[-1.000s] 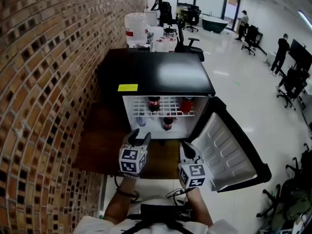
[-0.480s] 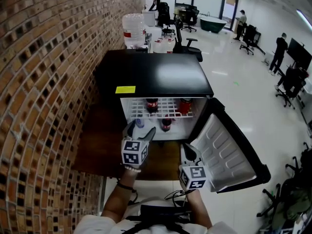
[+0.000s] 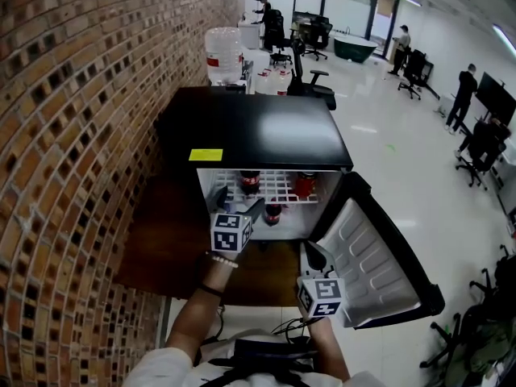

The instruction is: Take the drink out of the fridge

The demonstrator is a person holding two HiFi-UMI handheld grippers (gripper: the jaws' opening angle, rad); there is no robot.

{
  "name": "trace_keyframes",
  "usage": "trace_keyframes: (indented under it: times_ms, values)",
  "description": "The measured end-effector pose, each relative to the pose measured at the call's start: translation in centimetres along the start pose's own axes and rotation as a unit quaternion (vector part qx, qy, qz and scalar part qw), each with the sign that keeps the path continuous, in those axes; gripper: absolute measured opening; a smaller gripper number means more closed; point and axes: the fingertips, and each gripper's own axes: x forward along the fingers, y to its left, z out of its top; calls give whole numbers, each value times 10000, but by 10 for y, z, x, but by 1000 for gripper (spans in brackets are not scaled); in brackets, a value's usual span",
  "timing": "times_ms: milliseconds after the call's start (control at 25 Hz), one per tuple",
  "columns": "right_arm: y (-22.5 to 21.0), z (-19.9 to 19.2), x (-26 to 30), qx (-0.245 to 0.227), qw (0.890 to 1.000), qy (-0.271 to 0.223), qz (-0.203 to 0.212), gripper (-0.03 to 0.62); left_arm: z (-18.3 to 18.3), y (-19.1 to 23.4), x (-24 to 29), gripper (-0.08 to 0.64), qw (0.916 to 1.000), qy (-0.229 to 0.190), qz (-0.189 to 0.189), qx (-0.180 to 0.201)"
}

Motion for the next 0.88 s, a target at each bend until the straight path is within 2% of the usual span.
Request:
trace_keyframes:
  times_ms: [600, 880]
  values:
    - [-12, 8, 9, -35, 10000, -54, -5, 11, 1, 22, 77, 476, 9993, 282, 247, 86]
    - [-15, 8, 9, -8, 10000, -41, -53, 11, 10, 20, 87, 468, 9995, 240, 142, 146]
